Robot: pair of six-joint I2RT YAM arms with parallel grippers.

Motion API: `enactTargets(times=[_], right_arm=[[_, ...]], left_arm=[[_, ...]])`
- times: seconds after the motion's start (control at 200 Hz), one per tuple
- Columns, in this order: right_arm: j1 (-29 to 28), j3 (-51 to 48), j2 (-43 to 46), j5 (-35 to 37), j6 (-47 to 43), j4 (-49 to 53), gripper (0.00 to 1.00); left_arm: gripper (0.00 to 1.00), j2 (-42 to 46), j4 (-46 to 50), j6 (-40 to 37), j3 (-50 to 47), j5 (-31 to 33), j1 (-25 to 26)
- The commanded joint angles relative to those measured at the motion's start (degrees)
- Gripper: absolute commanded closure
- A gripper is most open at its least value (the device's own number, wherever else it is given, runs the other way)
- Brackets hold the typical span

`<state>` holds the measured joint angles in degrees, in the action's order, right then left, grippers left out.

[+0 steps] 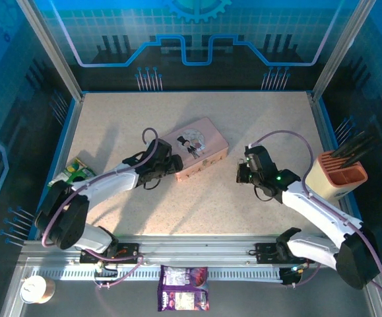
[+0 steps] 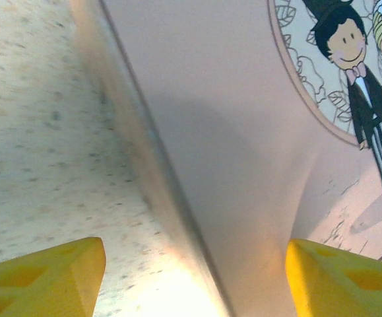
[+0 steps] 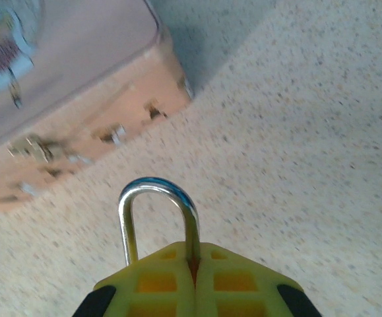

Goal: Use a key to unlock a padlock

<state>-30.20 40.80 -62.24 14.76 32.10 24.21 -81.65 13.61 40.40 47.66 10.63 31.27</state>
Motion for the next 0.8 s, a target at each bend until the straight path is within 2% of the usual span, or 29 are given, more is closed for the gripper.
enactTargets(times=[0.0, 0.23, 0.435, 0.795], right_arm=[[-1.66, 2.31, -1.31, 1.08, -5.29, 10.81, 1.00], [-5.87, 2.49, -7.40, 1.51, -3.93, 13.59, 1.00], [-9.01, 3.95, -13.05, 0.12, -2.87, 13.87, 1.00], [-12.08, 5.89, -22.41, -2.17, -2.65, 12.41, 1.00]], left_arm=[[0.26, 6.71, 5.07, -5.55, -2.15, 5.26, -0.33], [0.24, 20.80, 0.59, -7.40, -13.34, 7.15, -0.68], [0.22, 30.76, -0.03, -7.27, -19.34, 7.58, -0.97], [0.22, 33.97, 1.41, -6.99, -20.95, 8.20, -1.21]])
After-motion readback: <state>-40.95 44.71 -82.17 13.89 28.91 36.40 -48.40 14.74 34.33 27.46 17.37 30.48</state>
